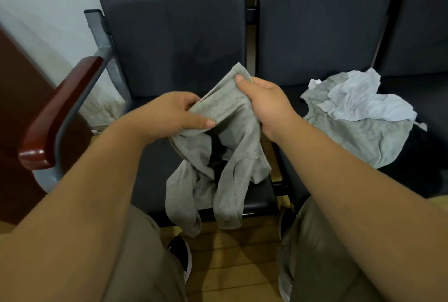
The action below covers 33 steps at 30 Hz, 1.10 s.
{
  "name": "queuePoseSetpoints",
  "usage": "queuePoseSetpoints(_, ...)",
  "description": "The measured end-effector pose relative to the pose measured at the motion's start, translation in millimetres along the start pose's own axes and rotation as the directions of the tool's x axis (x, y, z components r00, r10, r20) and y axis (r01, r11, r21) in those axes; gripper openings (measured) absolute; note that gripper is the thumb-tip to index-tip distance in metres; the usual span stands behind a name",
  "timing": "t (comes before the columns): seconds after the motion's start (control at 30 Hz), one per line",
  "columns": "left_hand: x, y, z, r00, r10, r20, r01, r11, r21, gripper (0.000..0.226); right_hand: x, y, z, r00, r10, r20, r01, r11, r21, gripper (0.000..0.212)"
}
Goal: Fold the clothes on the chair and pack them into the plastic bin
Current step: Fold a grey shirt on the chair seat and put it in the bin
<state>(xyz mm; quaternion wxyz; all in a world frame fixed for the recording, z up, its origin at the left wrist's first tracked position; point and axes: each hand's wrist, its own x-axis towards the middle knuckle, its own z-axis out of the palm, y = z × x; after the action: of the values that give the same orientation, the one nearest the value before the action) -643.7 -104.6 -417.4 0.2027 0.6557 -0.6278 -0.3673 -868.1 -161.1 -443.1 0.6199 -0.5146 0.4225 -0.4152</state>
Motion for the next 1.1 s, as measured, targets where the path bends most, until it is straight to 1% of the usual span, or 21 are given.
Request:
queuePoseSetpoints(0.1,-2,-9,-10,0.999,0.011,-0.049,-0.011,1.0,0.01,0.033,4,-5,-6,0.985,0.012,-0.17,0.004,0.996,0.09,0.03)
queuePoseSetpoints(0.2,-3,-20,-19,0.994,-0.004,-0.107,0.014,0.996,0.09,0.026,14,-8,-21,0.931,0.042,-0.362,0.013,0.989,0.148,0.026)
queuePoseSetpoints(0.3,-4,-32,-27,0.983,-0.038,-0.18,0.077,0.974,0.214,0.025,20,-8,-34,0.86,0.058,-0.508,0.001,0.993,0.115,0.024)
queuePoseSetpoints(0.4,-5,-40,-31,0.964,-0.071,-0.254,0.143,0.95,0.277,0.024,26,-2,-42,0.828,0.053,-0.557,-0.049,0.999,0.023,0.029)
queuePoseSetpoints(0.47,-6,-40,-31,0.963,-0.054,-0.264,0.123,0.96,0.252,0.021,30,3,-40,0.849,0.041,-0.527,-0.13,0.982,-0.133,0.028)
queuePoseSetpoints(0.5,-7,-39,-30,0.967,-0.032,-0.252,0.089,0.971,0.222,0.019,33,6,-38,0.87,0.006,-0.493,-0.151,0.955,-0.254,0.025)
queuePoseSetpoints(0.53,-9,-35,-28,0.973,-0.008,-0.231,0.051,0.982,0.181,0.018,36,12,-35,0.892,-0.036,-0.451,-0.166,0.901,-0.4,0.023)
queuePoseSetpoints(0.57,-10,-30,-25,0.979,0.017,-0.204,0.012,0.99,0.139,0.016,36,16,-31,0.912,-0.079,-0.403,-0.171,0.819,-0.547,0.029)
queuePoseSetpoints(0.6,-12,-25,-21,0.984,0.043,-0.173,-0.025,0.994,0.105,0.013,34,19,-25,0.937,-0.11,-0.333,-0.15,0.733,-0.663,0.042)
queuePoseSetpoints(0.63,-13,-19,-17,0.988,0.068,-0.142,-0.057,0.995,0.082,0.012,32,22,-19,0.968,-0.126,-0.218,-0.079,0.673,-0.736,0.058)
queuePoseSetpoints(0.67,-14,-14,-13,0.989,0.089,-0.115,-0.081,0.994,0.067,0.013,28,23,-11,0.992,-0.109,-0.065,0.022,0.653,-0.757,0.07)
queuePoseSetpoints(0.7,-15,-10,-9,0.99,0.105,-0.094,-0.1,0.994,0.052,0.014,24,25,-3,0.993,-0.052,0.102,0.11,0.677,-0.728,0.078)
queuePoseSetpoints(0.73,-15,-6,-6,0.99,0.119,-0.075,-0.116,0.993,0.033,0.016,17,26,7,0.967,0.033,0.254,0.151,0.726,-0.671,0.082)
queuePoseSetpoints(0.77,-15,-4,-4,0.99,0.128,-0.063,-0.127,0.992,0.013,0.018,14,29,13,0.925,0.109,0.364,0.154,0.768,-0.621,0.081)
queuePoseSetpoints(0.8,-15,-2,-4,0.989,0.134,-0.055,-0.134,0.991,0.0,0.02,11,32,19,0.894,0.149,0.423,0.15,0.79,-0.595,0.072)
queuePoseSetpoints(0.83,-16,-1,-4,0.989,0.138,-0.048,-0.138,0.99,-0.001,0.022,10,35,22,0.89,0.148,0.43,0.15,0.797,-0.585,0.056)
queuePoseSetpoints(0.9,-15,-2,-7,0.991,0.126,-0.042,-0.124,0.991,0.047,0.026,11,37,23,0.925,0.077,0.372,0.164,0.803,-0.573,0.023)
queuePoseSetpoints(0.93,-15,-5,-9,0.993,0.104,-0.051,-0.099,0.99,0.099,0.028,13,35,21,0.943,0.039,0.331,0.166,0.807,-0.567,0.014)
queuePoseSetpoints(0.97,-14,-8,-11,0.995,0.074,-0.069,-0.061,0.985,0.164,0.03,15,33,19,0.958,0.009,0.286,0.16,0.811,-0.562,0.01)
queuePoseSetpoints(1.03,-12,-15,-17,0.994,0.002,-0.109,0.03,0.958,0.284,0.03,19,28,12,0.986,-0.022,0.167,0.109,0.838,-0.534,0.011)
queuePoseSetpoints(1.1,-11,-24,-24,0.986,-0.067,-0.152,0.114,0.939,0.326,0.027,23,25,7,0.999,-0.031,0.023,0.038,0.875,-0.483,0.011)
